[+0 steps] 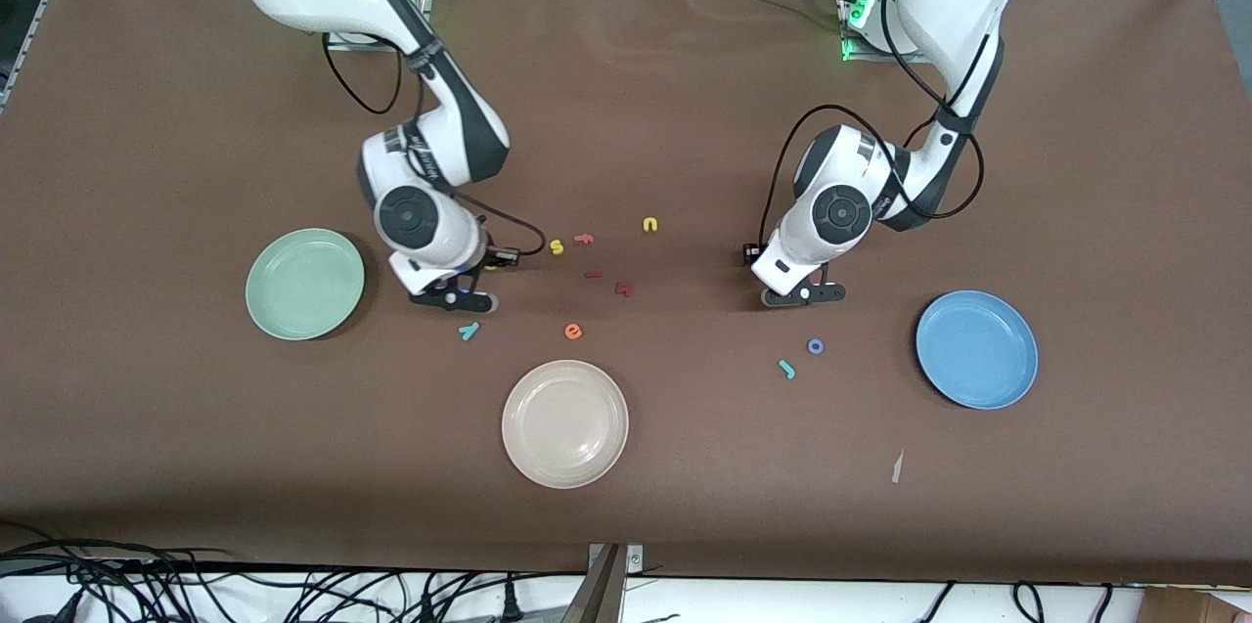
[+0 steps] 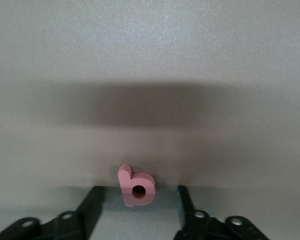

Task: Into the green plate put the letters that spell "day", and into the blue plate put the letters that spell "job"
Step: 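Grasp the yellow a with the right gripper while the left gripper grasps pink b, then drop the yellow a on the green plate while the left gripper drops b on blue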

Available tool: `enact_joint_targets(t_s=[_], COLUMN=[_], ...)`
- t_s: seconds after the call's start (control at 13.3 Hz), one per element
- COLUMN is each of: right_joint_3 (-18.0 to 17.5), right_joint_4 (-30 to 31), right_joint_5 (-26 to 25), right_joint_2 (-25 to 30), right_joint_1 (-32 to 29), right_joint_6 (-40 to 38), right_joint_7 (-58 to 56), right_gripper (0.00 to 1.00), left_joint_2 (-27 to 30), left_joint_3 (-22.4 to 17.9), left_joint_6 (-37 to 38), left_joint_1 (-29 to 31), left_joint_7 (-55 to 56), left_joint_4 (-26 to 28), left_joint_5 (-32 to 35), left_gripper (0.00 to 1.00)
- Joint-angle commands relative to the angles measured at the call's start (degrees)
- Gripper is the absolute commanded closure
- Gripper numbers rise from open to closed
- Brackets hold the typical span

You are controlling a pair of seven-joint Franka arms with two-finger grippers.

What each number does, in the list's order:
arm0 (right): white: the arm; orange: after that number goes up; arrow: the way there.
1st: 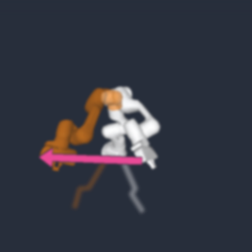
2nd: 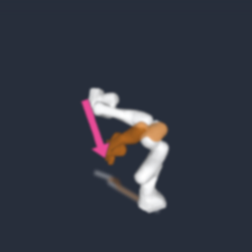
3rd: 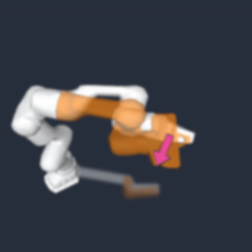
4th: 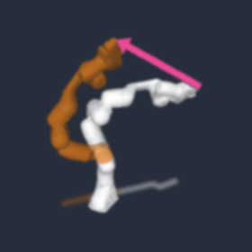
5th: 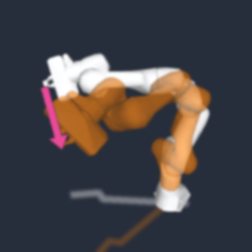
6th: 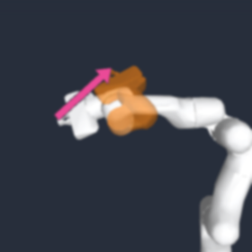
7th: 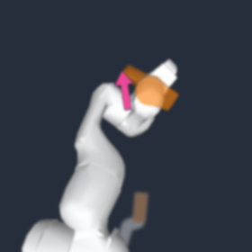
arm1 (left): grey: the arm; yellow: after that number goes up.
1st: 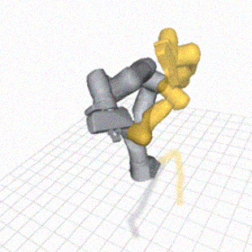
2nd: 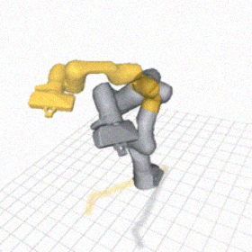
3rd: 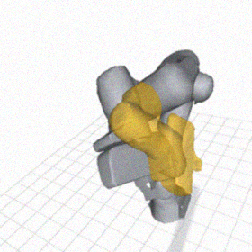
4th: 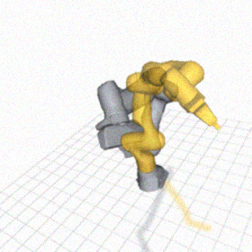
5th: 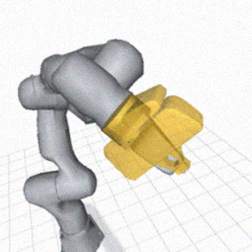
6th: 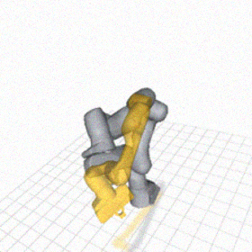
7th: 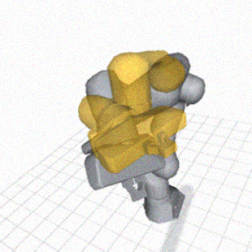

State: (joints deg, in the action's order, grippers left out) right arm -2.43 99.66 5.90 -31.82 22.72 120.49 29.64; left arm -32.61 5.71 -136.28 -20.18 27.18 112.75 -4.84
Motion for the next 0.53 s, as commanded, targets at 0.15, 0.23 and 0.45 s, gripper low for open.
enact_joint_targets(t_s=[0.15, 0.23, 0.45], right_joint_3=[5.92, 7.77, 12.43], right_joint_4=[-3.42, -3.16, -1.05], right_joint_5=[0.78, 0.69, 0.60], right_joint_2=[2.29, 2.21, 2.29], right_joint_1=[-3.91, -3.91, -3.91], right_joint_6=[-9.04, -9.04, -8.95], right_joint_7=[-11.24, -13.19, -21.09], right_gripper=[1.00, 1.00, 1.00], left_joint_2=[0.97, 0.97, 1.41], left_joint_3=[-0.79, -0.79, -0.79], left_joint_6=[-0.48, -0.48, -0.13], left_joint_1=[-0.74, -0.82, -0.56], left_joint_7=[-0.10, -0.19, -0.28], left_joint_4=[1.06, 0.98, 0.98], left_joint_5=[1.24, 1.24, 1.24], left_gripper=[0.61, 0.80, 1.00])
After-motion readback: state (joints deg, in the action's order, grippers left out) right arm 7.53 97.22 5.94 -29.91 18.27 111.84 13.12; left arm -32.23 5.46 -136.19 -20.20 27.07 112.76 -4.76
